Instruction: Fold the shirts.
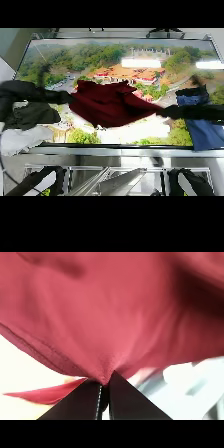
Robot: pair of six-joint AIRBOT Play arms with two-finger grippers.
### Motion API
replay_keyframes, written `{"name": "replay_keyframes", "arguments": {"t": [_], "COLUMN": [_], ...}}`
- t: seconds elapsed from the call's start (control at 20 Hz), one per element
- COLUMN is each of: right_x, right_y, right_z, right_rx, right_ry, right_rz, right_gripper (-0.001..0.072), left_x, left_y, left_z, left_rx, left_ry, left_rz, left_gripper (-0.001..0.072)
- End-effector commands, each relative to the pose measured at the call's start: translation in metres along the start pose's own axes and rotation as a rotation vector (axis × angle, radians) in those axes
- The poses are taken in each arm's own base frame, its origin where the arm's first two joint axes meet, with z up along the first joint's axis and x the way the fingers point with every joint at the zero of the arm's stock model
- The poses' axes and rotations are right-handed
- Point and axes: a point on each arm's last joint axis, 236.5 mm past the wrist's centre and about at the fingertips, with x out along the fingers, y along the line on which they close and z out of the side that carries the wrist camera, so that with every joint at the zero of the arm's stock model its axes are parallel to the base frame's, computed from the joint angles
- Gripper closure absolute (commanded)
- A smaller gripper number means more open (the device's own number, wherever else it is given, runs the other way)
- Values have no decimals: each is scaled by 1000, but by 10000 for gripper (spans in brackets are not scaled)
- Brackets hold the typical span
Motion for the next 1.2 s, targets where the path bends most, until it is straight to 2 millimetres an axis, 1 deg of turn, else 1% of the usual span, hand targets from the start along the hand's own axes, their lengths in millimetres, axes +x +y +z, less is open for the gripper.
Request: {"name": "replay_keyframes", "arguments": {"t": [0.0,0.05,0.1,0.15,0.2,0.25,0.3,0.35,0.4,0.45,0.5,0.55,0.6,0.65,0.7,0.75,0.8,0.85,0.9,0.95,1.0,1.05,1.15], "right_x": [-117,-151,-177,-198,-212,-221,-228,-232,-234,-234,-233,-232,-227,-222,-211,-191,-166,-134,-104,-76,-49,-26,11], "right_y": [142,174,202,228,250,267,280,289,293,286,266,241,212,182,150,111,73,32,-4,-38,-74,-110,-170], "right_z": [95,110,118,123,128,132,136,138,140,146,155,163,171,182,192,197,197,193,188,181,173,164,150], "right_rx": [-316,-398,-478,-555,-615,-658,-700,-733,-759,-769,-756,-727,-687,-630,-563,-483,-400,-307,-227,-143,-55,28,154], "right_ry": [-445,-557,-641,-703,-757,-797,-822,-832,-835,-831,-819,-799,-762,-736,-707,-651,-584,-511,-453,-410,-374,-346,-294], "right_rz": [228,239,231,216,205,193,175,158,125,63,-34,-122,-192,-230,-252,-264,-261,-255,-248,-235,-232,-239,-253], "right_gripper": [690,690,690,690,690,690,690,690,690,690,690,690,690,690,690,690,690,690,690,690,690,690,690], "left_x": [-148,-197,-239,-279,-309,-333,-351,-361,-365,-364,-358,-346,-328,-308,-286,-256,-224,-185,-149,-111,-79,-48,3], "left_y": [-117,-144,-167,-190,-207,-222,-236,-247,-252,-250,-240,-226,-206,-180,-149,-121,-97,-75,-53,-25,2,28,69], "left_z": [58,64,64,62,58,54,52,52,54,59,68,76,86,98,111,121,125,127,130,132,134,136,146], "left_rx": [243,312,360,417,467,503,534,556,571,574,560,536,505,452,392,350,326,308,273,237,213,196,170], "left_ry": [-429,-563,-677,-788,-878,-951,-1013,-1053,-1059,-1042,-1001,-943,-869,-798,-733,-652,-567,-475,-400,-331,-276,-234,-193], "left_rz": [-51,8,69,150,239,325,390,409,409,391,359,318,272,235,219,195,170,139,124,141,179,216,258], "left_gripper": [691,691,691,691,691,692,691,691,691,691,691,692,692,692,691,691,691,691,691,691,691,691,691]}}
